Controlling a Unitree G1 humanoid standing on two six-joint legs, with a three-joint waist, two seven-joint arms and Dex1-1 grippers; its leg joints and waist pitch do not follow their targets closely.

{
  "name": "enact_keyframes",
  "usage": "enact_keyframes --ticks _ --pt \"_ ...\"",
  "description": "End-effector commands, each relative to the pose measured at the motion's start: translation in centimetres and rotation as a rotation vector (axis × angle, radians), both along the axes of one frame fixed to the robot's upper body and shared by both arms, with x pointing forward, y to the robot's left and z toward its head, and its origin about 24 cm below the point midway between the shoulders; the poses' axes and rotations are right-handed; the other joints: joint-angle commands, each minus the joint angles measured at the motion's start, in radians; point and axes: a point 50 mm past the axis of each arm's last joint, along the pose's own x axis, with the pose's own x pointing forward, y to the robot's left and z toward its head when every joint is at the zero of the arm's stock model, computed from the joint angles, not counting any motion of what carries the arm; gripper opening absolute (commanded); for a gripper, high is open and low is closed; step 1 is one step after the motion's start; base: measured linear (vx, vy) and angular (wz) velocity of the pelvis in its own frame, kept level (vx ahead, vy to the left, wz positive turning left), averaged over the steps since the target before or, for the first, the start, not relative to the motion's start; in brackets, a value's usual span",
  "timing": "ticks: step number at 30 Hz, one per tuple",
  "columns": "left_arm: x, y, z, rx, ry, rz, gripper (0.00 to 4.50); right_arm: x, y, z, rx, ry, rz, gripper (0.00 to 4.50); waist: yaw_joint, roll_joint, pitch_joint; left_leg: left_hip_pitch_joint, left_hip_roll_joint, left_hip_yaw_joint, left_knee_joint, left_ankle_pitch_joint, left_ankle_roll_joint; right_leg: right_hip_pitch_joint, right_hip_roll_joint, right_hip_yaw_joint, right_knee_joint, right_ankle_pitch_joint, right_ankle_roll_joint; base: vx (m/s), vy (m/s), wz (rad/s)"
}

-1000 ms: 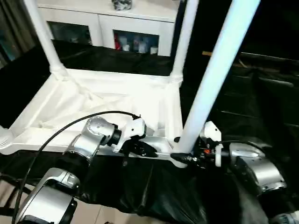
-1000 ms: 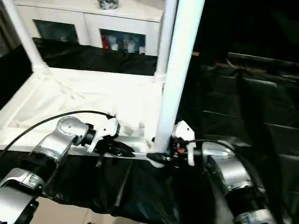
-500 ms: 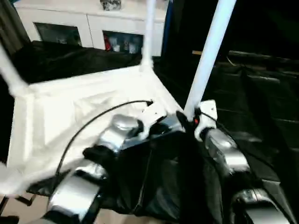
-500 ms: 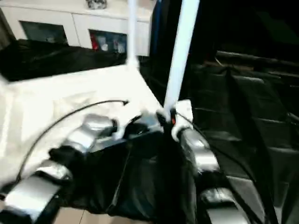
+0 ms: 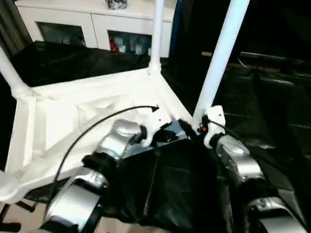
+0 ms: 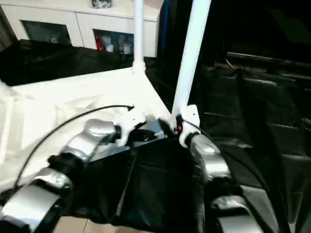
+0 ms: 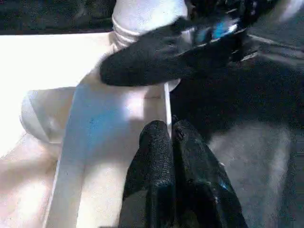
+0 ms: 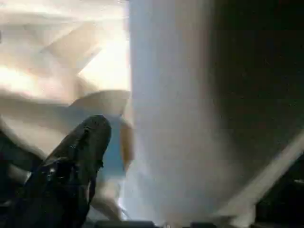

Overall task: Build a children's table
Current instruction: Rotate leg to tighten

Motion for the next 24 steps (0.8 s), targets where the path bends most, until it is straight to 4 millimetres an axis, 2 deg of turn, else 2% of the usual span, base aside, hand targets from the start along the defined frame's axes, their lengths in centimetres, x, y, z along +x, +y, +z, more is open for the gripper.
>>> enact_keyframes --ticks 1,3,7,9,11,12,14,15,20,21,24 --pt "-0.7 0.0 0.6 -0.008 -0.001 -0.145 0.00 -1.0 0.1 1.1 0.022 0.003 0.206 4.36 0.003 -0.010 -0.060 0.001 0.022 -0.003 -0.056 -0.168 0.130 0.057 -0.041 0.036 -0.055 -0.124 -0.279 0.000 0.000 0.00" --pt "-0.8 0.7 0.8 -0.005 -0.005 -0.180 0.00 -1.8 -0.2 1.3 0.009 0.030 0.313 4.36 0.006 -0.006 -0.056 0.000 0.026 -0.005 -0.058 -0.177 0.138 0.056 -0.040 0.036 -0.056 -0.136 -0.274 0.000 0.000 0.00" --pt "-1.1 1.7 0.8 0.002 0.009 -0.230 0.00 -3.0 -0.6 1.3 -0.005 0.073 0.458 4.36 0.009 -0.012 -0.054 0.001 0.028 -0.006 -0.060 -0.202 0.114 0.051 -0.043 0.038 -0.059 -0.187 -0.264 0.000 0.000 0.00" --pt "-1.2 2.1 0.8 0.006 0.015 -0.243 0.00 -3.3 -0.7 1.3 -0.009 0.088 0.494 4.03 0.009 -0.012 -0.054 0.001 0.029 -0.007 -0.061 -0.199 0.106 0.051 -0.043 0.038 -0.058 -0.192 -0.262 0.000 0.000 0.00" --pt "-1.4 2.3 0.7 0.010 0.022 -0.253 0.00 -3.4 -0.7 1.3 -0.003 0.096 0.504 3.99 0.011 -0.013 -0.055 0.002 0.028 -0.005 -0.059 -0.180 0.101 0.050 -0.043 0.039 -0.055 -0.175 -0.266 0.000 0.000 0.00" --pt "-1.4 2.3 0.7 0.010 0.024 -0.255 0.00 -3.4 -0.7 1.3 -0.002 0.097 0.507 3.77 0.012 -0.014 -0.056 0.002 0.028 -0.005 -0.058 -0.173 0.101 0.050 -0.043 0.039 -0.054 -0.168 -0.266 0.000 0.000 0.00" --pt "-1.5 2.3 0.7 0.006 0.027 -0.259 0.00 -3.5 -0.6 1.3 0.003 0.099 0.511 3.77 0.014 -0.015 -0.057 0.001 0.027 -0.004 -0.057 -0.152 0.106 0.051 -0.044 0.040 -0.050 -0.143 -0.271 0.000 0.000 0.00" --pt "-1.6 2.3 0.6 0.001 0.034 -0.259 0.00 -3.6 -0.4 1.3 0.021 0.108 0.518 3.56 0.016 -0.015 -0.057 0.002 0.027 -0.004 -0.056 -0.144 0.109 0.052 -0.044 0.040 -0.049 -0.132 -0.273 0.000 0.000 0.00" --pt "-1.7 2.2 0.3 0.002 0.041 -0.239 0.00 -3.9 -0.1 0.9 0.026 0.122 0.504 3.27 0.021 -0.016 -0.057 0.002 0.027 -0.003 -0.055 -0.136 0.113 0.051 -0.044 0.040 -0.049 -0.131 -0.271 0.000 0.000 0.00" --pt "-1.7 2.2 0.2 0.005 0.045 -0.225 0.00 -3.8 -0.1 0.8 0.028 0.125 0.482 3.06 0.021 -0.017 -0.057 0.002 0.027 -0.003 -0.056 -0.141 0.107 0.051 -0.044 0.040 -0.049 -0.146 -0.266 0.000 0.000 0.00" --pt "-1.3 1.4 -0.3 0.017 0.039 -0.132 0.00 -2.5 0.1 0.0 -0.028 0.084 0.272 2.91 0.017 -0.017 -0.054 0.002 0.026 -0.004 -0.058 -0.154 0.083 0.047 -0.044 0.040 -0.053 -0.190 -0.251 0.000 0.000 0.00"
